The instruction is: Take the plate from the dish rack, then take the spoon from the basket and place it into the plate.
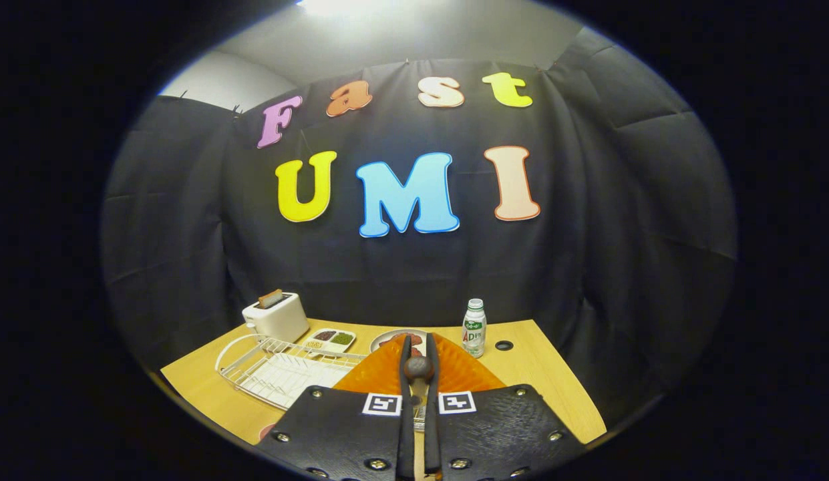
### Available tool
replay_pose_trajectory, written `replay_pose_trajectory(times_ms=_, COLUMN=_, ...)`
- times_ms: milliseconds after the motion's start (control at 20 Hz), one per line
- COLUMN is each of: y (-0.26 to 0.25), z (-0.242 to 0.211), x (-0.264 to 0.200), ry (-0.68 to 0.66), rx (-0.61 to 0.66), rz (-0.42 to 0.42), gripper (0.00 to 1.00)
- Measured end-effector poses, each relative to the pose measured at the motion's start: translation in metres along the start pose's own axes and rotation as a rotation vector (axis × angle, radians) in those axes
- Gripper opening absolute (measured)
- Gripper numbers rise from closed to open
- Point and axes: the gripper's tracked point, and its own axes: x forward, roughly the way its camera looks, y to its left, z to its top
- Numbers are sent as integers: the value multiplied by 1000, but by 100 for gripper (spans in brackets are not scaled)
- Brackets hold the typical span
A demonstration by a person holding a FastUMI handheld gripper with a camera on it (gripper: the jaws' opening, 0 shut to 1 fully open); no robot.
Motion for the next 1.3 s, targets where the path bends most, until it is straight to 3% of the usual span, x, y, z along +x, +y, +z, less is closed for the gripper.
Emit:
replay_pose_trajectory(times_ms=250, y=28, z=-16, x=-35, ry=21, rx=-28, rz=-8, gripper=6)
replay_pose_trajectory(times_ms=550, y=84, z=-62, x=-55, ry=115, rx=4, rz=62, gripper=6)
replay_pose_trajectory(times_ms=1300, y=202, z=-162, x=-14, ry=314, rx=-49, rz=279, gripper=6)
